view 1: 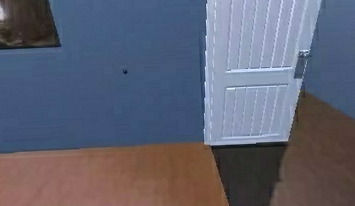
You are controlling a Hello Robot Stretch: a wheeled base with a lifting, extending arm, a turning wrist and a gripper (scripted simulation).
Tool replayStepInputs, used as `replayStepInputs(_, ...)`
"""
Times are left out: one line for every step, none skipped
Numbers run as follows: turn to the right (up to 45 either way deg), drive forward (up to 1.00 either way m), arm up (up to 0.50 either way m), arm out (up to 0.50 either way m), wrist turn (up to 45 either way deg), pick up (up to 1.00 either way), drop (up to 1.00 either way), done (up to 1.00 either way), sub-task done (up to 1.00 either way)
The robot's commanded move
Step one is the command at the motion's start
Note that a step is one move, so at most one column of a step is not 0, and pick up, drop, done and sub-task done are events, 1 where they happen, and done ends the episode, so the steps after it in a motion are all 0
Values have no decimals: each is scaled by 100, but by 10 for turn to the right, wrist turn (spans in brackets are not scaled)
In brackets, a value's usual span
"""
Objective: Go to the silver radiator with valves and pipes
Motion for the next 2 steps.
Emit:
replayStepInputs(-150,0,0,0,0,0,0,0,0)
replayStepInputs(0,10,0,0,0,0,0,0,0)
